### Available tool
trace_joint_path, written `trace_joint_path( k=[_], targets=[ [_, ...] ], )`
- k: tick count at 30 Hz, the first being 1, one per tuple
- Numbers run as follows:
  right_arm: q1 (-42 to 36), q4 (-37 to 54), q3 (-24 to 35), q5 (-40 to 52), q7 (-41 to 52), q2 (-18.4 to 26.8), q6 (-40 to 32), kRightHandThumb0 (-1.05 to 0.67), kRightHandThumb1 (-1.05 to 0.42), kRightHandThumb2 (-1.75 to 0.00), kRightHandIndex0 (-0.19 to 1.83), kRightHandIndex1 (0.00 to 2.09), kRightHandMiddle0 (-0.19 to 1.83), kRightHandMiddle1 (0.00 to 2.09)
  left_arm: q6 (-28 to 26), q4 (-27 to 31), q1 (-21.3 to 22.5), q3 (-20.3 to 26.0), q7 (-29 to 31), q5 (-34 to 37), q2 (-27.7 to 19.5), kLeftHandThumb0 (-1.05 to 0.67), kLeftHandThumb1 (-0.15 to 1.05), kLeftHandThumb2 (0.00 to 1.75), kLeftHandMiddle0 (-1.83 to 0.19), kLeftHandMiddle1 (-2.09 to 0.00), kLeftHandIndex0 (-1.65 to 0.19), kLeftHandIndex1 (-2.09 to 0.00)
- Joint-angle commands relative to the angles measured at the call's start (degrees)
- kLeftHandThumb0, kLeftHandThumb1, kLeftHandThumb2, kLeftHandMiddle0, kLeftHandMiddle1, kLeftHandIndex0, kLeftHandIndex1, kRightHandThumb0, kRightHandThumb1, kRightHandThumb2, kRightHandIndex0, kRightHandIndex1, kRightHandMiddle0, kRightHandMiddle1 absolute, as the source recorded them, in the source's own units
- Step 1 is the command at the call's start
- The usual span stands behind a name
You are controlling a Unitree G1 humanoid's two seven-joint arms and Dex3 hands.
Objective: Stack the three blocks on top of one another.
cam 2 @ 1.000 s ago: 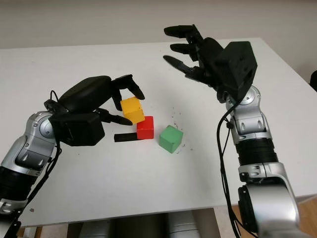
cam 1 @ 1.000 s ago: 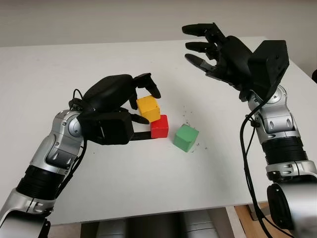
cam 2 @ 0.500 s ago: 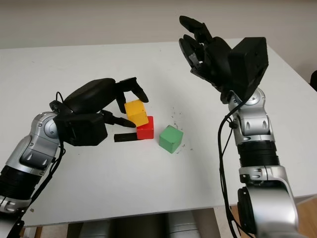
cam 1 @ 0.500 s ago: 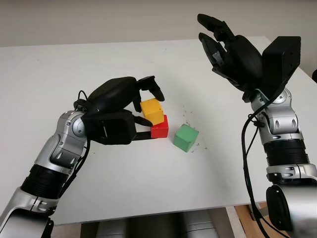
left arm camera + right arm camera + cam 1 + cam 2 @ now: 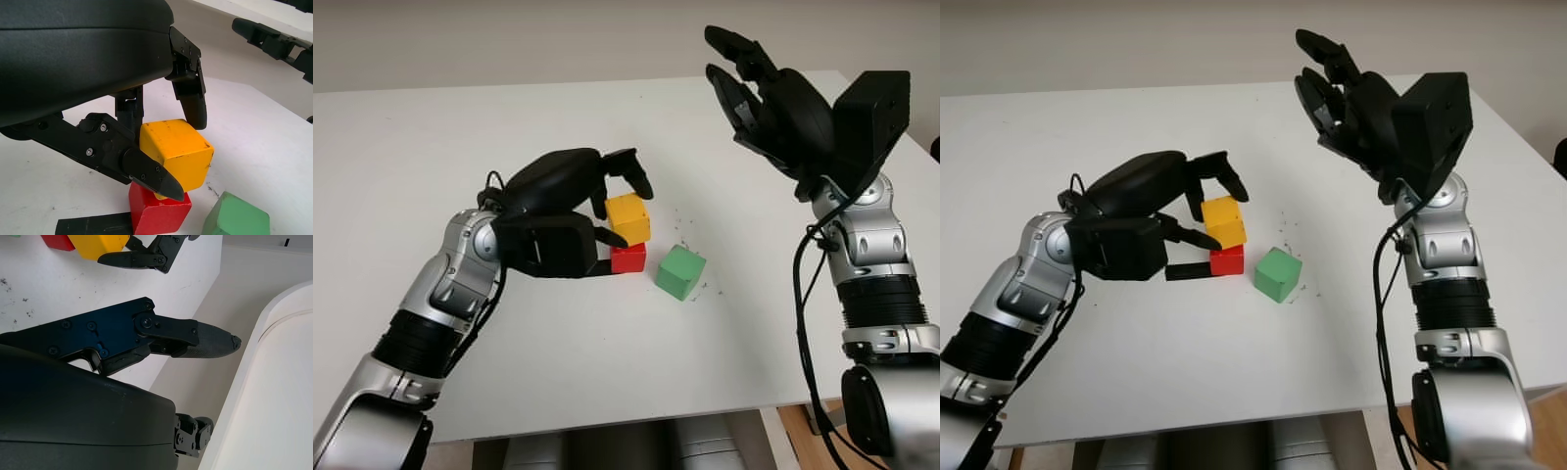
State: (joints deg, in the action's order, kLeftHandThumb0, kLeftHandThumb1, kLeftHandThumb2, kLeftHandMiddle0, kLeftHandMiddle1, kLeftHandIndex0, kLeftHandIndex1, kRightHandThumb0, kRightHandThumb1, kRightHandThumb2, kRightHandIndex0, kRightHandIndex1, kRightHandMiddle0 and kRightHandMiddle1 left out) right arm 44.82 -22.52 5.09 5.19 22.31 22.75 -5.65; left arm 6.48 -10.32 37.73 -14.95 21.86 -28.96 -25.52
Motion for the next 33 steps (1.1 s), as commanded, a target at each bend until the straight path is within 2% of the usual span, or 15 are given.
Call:
trace_joint_path(
  k=[1,3,7,29,31,33],
  targets=[
    [0.1,0.9,0.5,0.5,-0.1,0.0,-0.4,-0.75,-1.05,-0.56,-0.03,0.16,-0.14,0.41,1.3,-0.9,1.9,-0.4,-0.5,0.2,0.2,-0.09,0.96,0.05,-0.44,-1.64,-0.37,-1.29],
    [0.0,0.9,0.6,0.6,-0.1,0.0,-0.5,-0.75,-1.05,-0.57,-0.02,0.16,-0.14,0.40,2.5,-2.0,2.3,-0.6,-0.6,0.1,0.2,-0.09,0.96,0.05,-0.43,-1.68,-0.36,-1.30],
    [-0.2,1.1,0.4,0.4,-0.2,0.1,-0.4,-0.75,-1.05,-0.57,-0.02,0.15,-0.13,0.40,3.5,-2.8,2.5,-0.8,-0.5,-0.5,-0.1,-0.09,0.95,0.05,-0.47,-1.62,-0.38,-1.31],
    [-0.8,2.5,0.6,0.7,-1.1,-0.3,-2.4,-0.76,-1.05,-0.56,-0.01,0.11,-0.13,0.39,2.6,-1.5,1.9,-1.2,1.7,-1.9,-1.2,-0.08,0.95,0.05,-0.50,-1.33,-0.40,-1.24],
    [-0.8,2.4,0.3,0.5,-0.9,-0.1,-2.1,-0.76,-1.05,-0.56,-0.01,0.11,-0.13,0.39,3.0,-1.6,1.8,-1.2,1.4,-2.1,-1.3,-0.08,0.95,0.05,-0.51,-1.33,-0.40,-1.23],
    [-0.8,2.4,0.3,0.7,-0.4,0.0,-2.1,-0.76,-1.05,-0.57,-0.01,0.10,-0.14,0.39,3.6,-1.9,1.6,-1.2,0.7,-2.3,-1.2,-0.09,0.94,0.05,-0.50,-1.42,-0.42,-1.23]
  ],
)
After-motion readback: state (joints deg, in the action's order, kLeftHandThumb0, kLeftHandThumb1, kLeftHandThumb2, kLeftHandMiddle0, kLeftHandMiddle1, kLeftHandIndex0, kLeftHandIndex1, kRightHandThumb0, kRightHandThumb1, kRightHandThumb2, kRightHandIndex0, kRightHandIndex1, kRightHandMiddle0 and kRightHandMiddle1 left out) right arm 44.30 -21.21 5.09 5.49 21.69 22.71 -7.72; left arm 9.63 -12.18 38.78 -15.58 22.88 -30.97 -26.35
